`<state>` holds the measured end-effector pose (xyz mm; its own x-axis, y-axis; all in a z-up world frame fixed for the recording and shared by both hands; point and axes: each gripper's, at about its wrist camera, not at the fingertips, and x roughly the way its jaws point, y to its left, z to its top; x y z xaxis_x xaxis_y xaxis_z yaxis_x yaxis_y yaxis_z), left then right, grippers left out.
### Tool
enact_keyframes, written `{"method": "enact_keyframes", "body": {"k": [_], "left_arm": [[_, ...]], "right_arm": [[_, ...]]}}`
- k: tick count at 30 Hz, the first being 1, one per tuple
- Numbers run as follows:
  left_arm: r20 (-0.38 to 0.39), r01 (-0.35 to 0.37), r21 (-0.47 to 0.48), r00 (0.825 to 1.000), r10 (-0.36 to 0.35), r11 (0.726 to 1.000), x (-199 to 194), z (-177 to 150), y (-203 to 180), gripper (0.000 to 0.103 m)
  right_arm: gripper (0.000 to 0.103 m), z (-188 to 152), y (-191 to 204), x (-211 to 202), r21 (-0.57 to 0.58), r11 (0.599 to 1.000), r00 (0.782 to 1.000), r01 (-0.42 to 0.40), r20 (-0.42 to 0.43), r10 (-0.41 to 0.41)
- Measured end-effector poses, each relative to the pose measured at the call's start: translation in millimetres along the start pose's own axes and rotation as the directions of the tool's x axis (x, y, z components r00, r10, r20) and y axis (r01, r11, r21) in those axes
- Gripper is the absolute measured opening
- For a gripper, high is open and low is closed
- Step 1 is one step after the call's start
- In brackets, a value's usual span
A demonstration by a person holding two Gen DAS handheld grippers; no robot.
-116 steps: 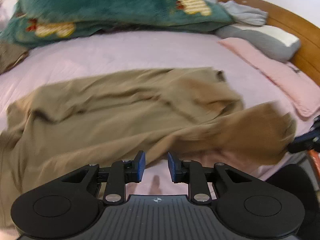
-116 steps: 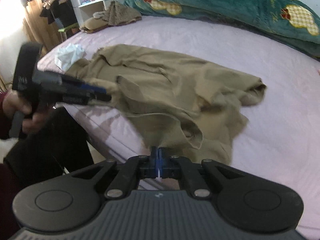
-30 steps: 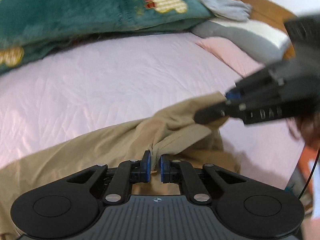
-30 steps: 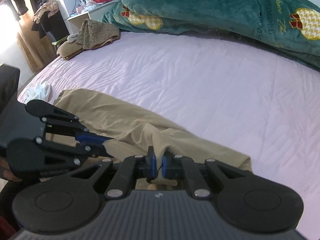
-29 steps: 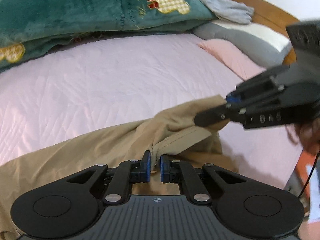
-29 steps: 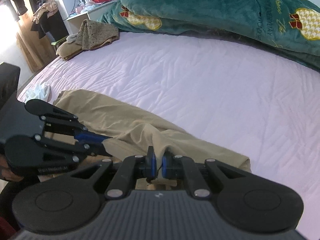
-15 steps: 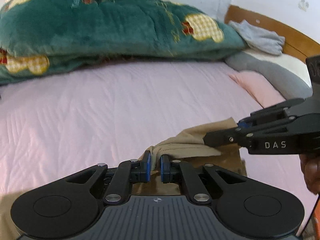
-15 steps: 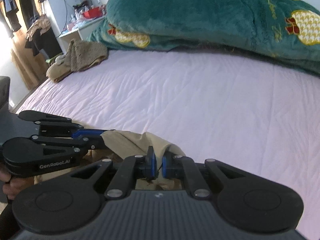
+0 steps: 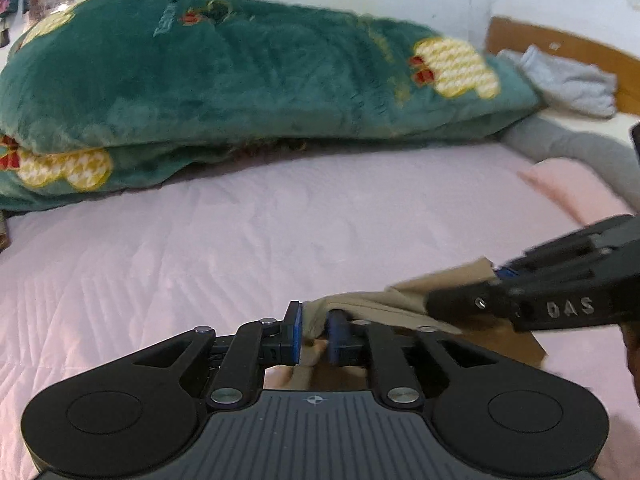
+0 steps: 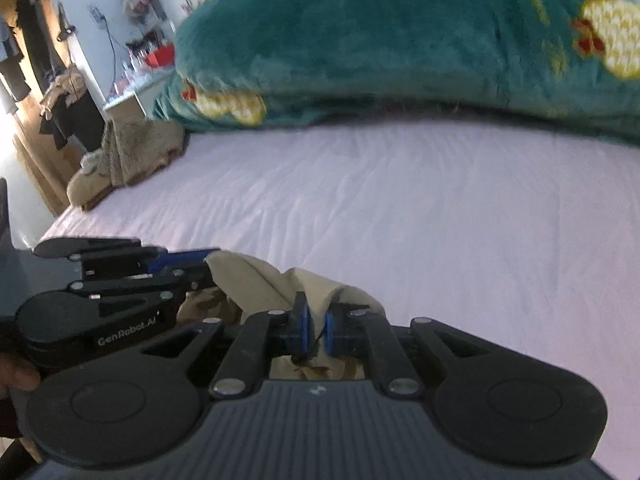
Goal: Fold clothes
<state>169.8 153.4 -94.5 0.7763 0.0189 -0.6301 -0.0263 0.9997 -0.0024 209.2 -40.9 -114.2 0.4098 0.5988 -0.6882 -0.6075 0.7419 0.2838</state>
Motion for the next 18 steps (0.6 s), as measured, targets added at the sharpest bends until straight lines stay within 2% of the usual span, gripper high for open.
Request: {"method": "enact_keyframes", "body": {"k": [2, 3, 4, 6, 12, 16, 18], "left_arm": [[-0.01, 0.009, -0.004, 1.0, -0.01, 1.0, 1.0, 0.2, 3.2, 0.025], [-0.01, 0.009, -0.004, 1.0, -0.009, 1.0, -0.3, 0.7, 4.2, 0.029], [-0.011, 0.004, 0.0, 1.0, -0.004, 1.0, -3.4, 1.3, 4.5, 0.039], [-0.021, 0.006, 0.008, 1.0, -0.006, 1.0, -14.5, 1.6, 5.3, 0.051], [-0.02, 0.016, 0.005, 1.0, -0.016, 1.0, -82.7, -16.2, 21.8, 0.053], [-0.035, -0.025, -0.013, 0.999, 0.024, 1.0, -144.3, -55.6, 51.3, 0.053], [-0.057, -0.064, -0.006, 0.996, 0.063, 0.998, -174.2, -85.2, 69.2, 0.053]], "right_arm": [[0.016, -3.9, -4.1, 2.9, 0.024, 1.0, 1.0, 0.003, -0.005, -0.003], [0.018, -4.7, -5.5, -0.6, 0.033, 0.999, 1.0, 0.013, 0.002, -0.013], [0.02, -5.4, -6.6, -4.9, 0.042, 0.999, 1.0, 0.024, 0.012, -0.024], [0.026, -5.0, -7.0, -18.5, 0.052, 0.997, 0.998, 0.056, 0.028, -0.058], [0.029, -6.5, 16.6, -69.3, 0.027, 0.996, 0.994, 0.089, 0.058, -0.09], [0.036, -18.0, 57.6, -82.3, 0.011, 0.998, 0.998, 0.059, 0.029, -0.059], [0.044, -28.6, 87.2, -79.7, -0.026, 0.999, 1.0, 0.031, -0.002, -0.031]]}}
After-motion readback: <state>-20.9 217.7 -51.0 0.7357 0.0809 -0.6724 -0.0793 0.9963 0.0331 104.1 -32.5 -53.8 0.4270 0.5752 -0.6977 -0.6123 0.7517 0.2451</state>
